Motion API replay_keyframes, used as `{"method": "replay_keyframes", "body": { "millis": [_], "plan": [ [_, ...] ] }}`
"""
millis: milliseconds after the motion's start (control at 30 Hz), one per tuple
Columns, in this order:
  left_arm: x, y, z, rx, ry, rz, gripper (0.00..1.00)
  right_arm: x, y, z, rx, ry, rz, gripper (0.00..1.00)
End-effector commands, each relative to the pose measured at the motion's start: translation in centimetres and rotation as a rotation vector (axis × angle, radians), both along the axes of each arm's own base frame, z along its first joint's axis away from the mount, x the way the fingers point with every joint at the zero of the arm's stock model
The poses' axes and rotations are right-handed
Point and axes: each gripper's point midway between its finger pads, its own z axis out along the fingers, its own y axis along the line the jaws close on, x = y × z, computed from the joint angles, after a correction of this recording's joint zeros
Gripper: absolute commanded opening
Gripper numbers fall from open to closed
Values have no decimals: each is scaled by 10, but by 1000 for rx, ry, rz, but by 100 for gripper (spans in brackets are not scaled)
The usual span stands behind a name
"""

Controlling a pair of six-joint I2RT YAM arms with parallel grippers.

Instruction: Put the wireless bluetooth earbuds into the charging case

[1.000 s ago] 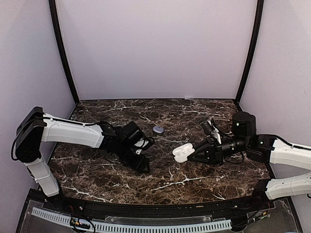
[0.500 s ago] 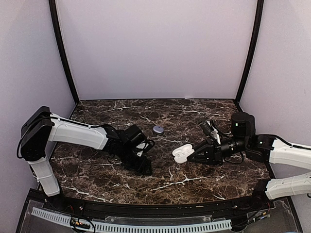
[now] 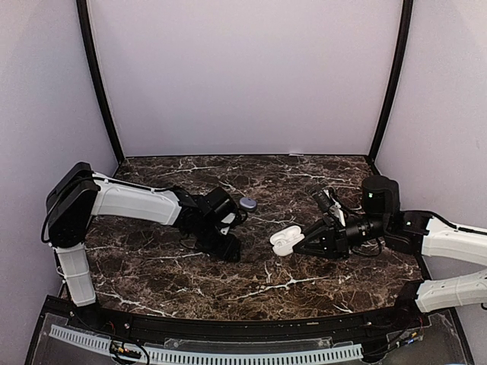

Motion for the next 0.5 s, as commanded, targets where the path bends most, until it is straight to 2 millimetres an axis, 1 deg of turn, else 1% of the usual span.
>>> {"method": "replay_keyframes", "body": {
  "millis": [0,100,167,233,300,333,367,400,433,467],
  "plan": [
    [20,18,-2,127,-90,-21,66,0,2,14,34,-40,4,0],
    [31,29,3,198,-152,-25,63,0,2,15,35,-39,6,0],
    [34,34,9,226,-183,-43,61,0,2,16,38,-41,6,0],
    [38,37,22,238,-230,-65,58,0,2,15,37,-40,5,0],
    [41,35,43,205,-281,-81,56,0,2,15,38,-40,5,0],
    [40,35,48,197,-294,-90,55,0,2,15,38,-40,7,0],
    [40,32,60,168,-321,-115,53,0,2,15,37,-40,6,0],
    [38,33,61,160,-328,-129,52,0,2,15,36,-39,7,0],
    [36,28,72,121,-357,-166,47,0,2,15,37,-38,7,0],
    [31,30,69,120,-357,-190,45,-1,3,15,37,-38,9,0]
  ]
}}
